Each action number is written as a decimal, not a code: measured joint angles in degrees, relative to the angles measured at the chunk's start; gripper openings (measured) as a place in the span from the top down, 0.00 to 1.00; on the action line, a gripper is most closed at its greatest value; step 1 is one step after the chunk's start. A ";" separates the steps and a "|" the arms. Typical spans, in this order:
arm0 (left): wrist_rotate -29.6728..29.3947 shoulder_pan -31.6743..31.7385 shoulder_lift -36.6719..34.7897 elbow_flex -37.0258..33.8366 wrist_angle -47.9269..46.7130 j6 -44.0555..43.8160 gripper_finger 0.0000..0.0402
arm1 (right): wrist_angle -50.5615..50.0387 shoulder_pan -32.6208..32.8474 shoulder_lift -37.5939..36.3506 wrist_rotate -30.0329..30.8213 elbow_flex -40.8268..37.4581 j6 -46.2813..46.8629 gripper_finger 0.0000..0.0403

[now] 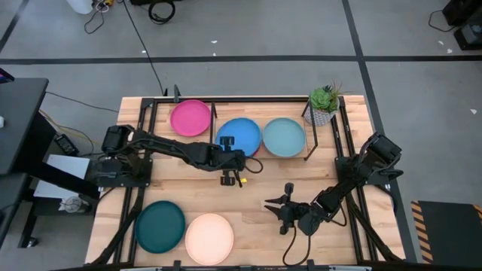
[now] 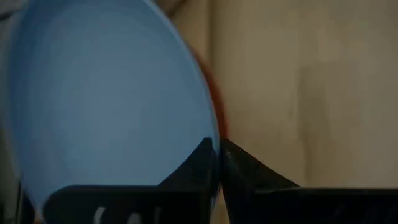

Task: Place and stack plates onto a shelf
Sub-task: Stack the blue plate on top of the orange plate on the shelf, then stack the pink plate on top of the blue plate on the shelf

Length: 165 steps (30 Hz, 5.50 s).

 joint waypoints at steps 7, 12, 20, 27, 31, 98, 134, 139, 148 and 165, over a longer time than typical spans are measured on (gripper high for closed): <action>-1.02 -0.75 -0.02 0.56 -0.36 0.65 0.73 | -0.71 0.16 0.00 0.39 0.02 0.96 0.77; -1.98 -2.45 -0.02 8.42 -8.46 1.20 0.66 | -0.74 0.16 0.00 0.41 0.02 1.02 0.77; -9.89 -2.21 -5.99 16.54 -21.38 0.22 0.69 | -1.61 0.16 0.00 0.37 0.01 0.51 0.77; -6.92 3.68 -19.40 4.88 -17.66 -2.09 0.71 | -2.04 0.14 0.00 0.39 0.00 -1.45 0.77; -6.97 8.53 -27.94 -5.27 -12.94 -2.73 0.71 | -1.73 -0.39 0.00 0.37 0.00 -2.86 0.77; 31.78 30.65 -32.50 -42.81 -2.89 -27.09 0.71 | 1.42 -3.64 0.00 -4.90 0.00 -9.16 0.77; 4.42 4.56 -23.78 -40.51 0.15 -25.48 0.76 | 4.65 -5.13 0.00 -8.90 0.02 -13.06 0.77; 5.30 4.66 -23.85 -40.41 -0.75 -27.50 0.96 | 4.66 -5.13 0.00 -8.90 0.02 -13.00 0.77; 6.56 4.80 -25.04 -31.46 -11.49 -28.88 0.96 | 4.63 -5.13 0.00 -8.92 0.02 -12.99 0.77; -5.19 2.22 -25.81 -10.59 -29.29 -28.15 0.96 | 3.74 -5.09 -0.02 -8.90 0.00 -11.01 0.77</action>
